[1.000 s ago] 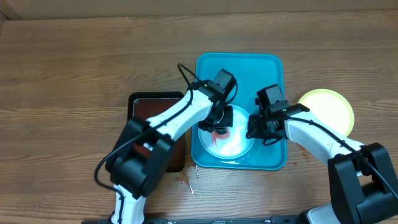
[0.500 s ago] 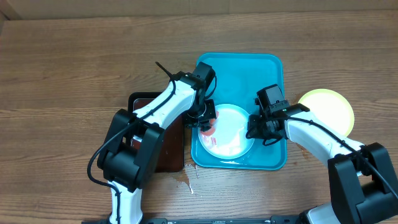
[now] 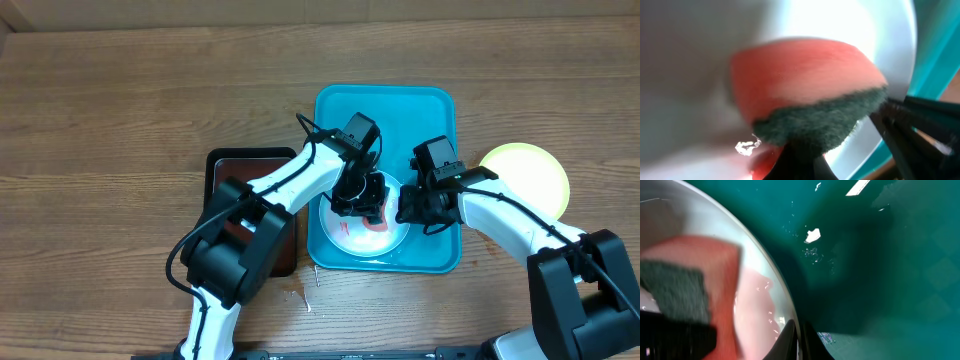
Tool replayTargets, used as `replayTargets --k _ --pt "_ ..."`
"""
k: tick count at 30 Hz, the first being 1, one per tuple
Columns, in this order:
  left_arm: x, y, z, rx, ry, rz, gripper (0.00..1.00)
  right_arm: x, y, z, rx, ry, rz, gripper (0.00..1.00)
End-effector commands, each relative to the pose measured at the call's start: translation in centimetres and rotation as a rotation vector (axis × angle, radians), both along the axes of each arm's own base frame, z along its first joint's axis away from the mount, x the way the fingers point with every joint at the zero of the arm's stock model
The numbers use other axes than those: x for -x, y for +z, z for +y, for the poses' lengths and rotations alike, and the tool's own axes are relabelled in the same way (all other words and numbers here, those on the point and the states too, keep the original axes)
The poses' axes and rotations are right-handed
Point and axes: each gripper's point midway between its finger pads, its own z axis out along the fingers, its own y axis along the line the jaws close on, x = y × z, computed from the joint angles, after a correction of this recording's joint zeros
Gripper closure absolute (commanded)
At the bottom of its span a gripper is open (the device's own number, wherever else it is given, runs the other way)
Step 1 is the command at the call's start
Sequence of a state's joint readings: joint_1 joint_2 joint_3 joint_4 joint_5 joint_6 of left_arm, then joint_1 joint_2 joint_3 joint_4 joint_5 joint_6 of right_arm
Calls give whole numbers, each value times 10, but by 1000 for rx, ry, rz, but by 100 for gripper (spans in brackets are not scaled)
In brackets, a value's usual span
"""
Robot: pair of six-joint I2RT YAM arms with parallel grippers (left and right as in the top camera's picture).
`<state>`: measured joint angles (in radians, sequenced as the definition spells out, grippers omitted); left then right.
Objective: Clean dirty plates on tray and stack at the side
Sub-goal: 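Scrub the white plate with the sponge while the right gripper holds it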
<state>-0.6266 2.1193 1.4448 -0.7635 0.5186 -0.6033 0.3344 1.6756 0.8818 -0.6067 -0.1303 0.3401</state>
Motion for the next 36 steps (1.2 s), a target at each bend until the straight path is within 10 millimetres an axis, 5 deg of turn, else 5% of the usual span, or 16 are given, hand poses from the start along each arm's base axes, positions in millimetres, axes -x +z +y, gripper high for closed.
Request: replayTargets --k 1,10,18,24,32,36 --pt "22 -6 5 -17 11 122 96 3 -5 -3 22 -6 14 96" --pt "16 0 86 -439 8 -29 96 2 -5 -3 20 -6 11 96" --pt "-25 12 155 -821 7 -284 96 2 -5 -3 20 -6 11 96" --pt "-40 23 138 -719 27 -288 96 2 -5 -3 20 -6 11 96" --pt "-37 22 53 -230 44 -159 96 2 -5 -3 20 -6 11 96" --pt "-17 10 18 -104 -6 -71 96 2 -5 -3 20 -6 11 96"
